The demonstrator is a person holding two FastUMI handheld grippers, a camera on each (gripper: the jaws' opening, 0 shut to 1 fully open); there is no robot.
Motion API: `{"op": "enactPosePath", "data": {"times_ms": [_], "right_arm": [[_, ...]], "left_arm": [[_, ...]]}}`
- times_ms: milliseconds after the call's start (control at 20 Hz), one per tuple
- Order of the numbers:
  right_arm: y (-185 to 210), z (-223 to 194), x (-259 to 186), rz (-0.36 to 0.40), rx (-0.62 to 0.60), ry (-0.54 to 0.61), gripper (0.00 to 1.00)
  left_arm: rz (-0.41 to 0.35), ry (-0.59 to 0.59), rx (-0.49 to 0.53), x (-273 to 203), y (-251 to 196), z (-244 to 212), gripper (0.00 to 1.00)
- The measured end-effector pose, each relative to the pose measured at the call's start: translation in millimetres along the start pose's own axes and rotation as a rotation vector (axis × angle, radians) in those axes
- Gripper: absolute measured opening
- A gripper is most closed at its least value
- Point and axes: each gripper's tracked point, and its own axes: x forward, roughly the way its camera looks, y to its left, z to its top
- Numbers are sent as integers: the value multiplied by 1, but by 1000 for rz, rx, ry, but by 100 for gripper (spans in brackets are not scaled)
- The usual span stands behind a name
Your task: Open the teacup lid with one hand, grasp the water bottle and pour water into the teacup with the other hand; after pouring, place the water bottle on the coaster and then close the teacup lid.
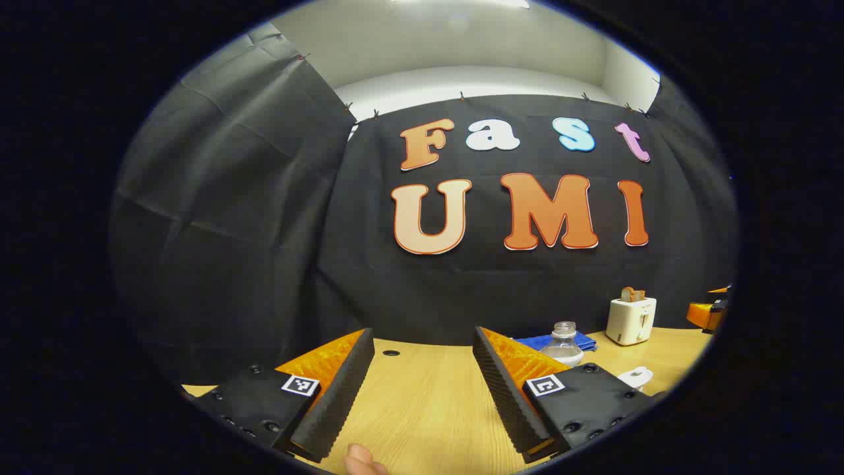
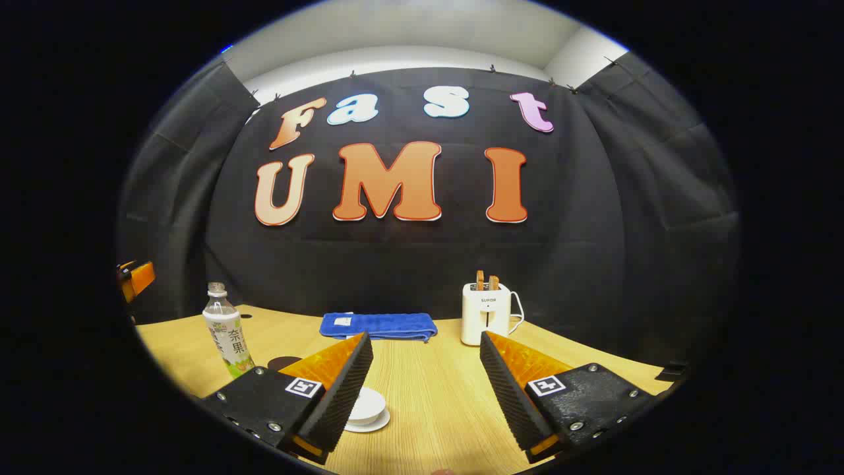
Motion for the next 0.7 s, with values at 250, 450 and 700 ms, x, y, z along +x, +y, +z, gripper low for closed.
{"op": "enactPosePath", "data": {"times_ms": [250,450,700], "right_arm": [[7,-11,2,21,13,37,98],[3,-15,3,16,25,53,98],[8,-25,5,25,38,87,98]], "left_arm": [[-25,15,-23,3,-14,-13,98],[-6,41,-30,5,-9,-20,98],[-30,77,-32,7,-18,-32,98]]}}
